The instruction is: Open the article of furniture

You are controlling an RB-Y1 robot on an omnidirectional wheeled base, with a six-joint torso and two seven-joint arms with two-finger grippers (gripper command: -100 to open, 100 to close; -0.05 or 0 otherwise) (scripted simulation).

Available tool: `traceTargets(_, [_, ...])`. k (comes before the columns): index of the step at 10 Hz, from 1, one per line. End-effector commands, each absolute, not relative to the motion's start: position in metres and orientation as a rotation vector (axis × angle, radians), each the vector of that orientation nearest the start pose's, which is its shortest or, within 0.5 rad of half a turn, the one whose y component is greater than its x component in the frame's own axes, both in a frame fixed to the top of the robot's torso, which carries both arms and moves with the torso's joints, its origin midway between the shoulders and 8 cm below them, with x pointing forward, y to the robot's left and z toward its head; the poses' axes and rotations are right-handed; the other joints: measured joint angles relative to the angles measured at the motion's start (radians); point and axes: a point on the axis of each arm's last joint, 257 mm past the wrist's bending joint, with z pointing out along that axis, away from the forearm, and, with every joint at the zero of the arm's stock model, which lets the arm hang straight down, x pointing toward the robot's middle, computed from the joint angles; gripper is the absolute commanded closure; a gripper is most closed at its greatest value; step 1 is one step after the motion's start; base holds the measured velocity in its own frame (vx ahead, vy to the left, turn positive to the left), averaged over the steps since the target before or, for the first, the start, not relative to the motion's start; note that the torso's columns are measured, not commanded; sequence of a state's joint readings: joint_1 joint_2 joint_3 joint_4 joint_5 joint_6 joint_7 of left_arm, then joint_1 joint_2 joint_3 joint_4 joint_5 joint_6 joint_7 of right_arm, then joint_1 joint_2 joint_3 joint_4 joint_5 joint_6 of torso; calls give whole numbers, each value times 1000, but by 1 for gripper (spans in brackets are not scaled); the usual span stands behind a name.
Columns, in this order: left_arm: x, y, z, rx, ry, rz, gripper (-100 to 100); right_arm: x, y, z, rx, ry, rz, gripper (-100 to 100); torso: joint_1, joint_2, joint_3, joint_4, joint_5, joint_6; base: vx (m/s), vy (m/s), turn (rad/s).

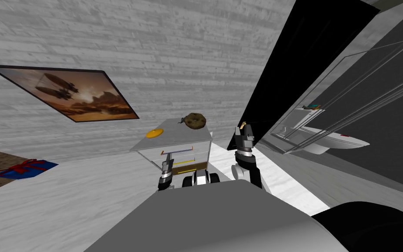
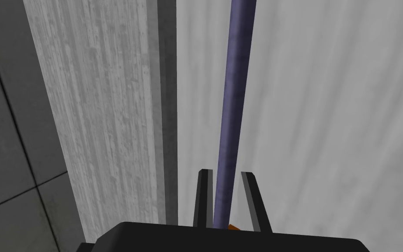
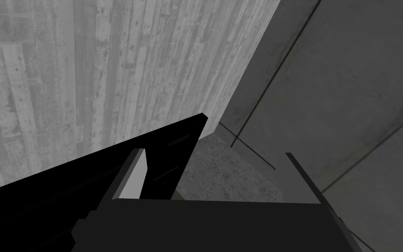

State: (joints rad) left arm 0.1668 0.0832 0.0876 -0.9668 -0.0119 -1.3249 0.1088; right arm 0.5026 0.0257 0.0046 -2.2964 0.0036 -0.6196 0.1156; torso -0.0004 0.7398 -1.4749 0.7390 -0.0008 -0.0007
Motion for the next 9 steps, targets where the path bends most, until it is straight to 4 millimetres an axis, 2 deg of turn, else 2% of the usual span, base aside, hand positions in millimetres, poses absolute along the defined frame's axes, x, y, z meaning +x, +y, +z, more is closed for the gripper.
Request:
traceTargets(1, [358,297,-256,-784,758,-1360,100,318,-276,52,528,523,1220,0,1,-1,0,-2,1,0,6,4,-1])
traceTargets(7, [388,306,-237,-776,768,-1377,100,318,-275,52,528,523,1220,0,-3,2,0,5,-4,0,-171,-38,31])
traceTargets(8, [383,305,-247,-799,783,-1368,100,318,-275,52,528,523,1220,0,-4,3,0,7,-6,0,-66,-11,5])
traceTargets(9, [382,306,-244,-792,782,-1376,100,318,-275,52,528,523,1220,0,-4,0,-1,4,-4,0,-125,-26,30])
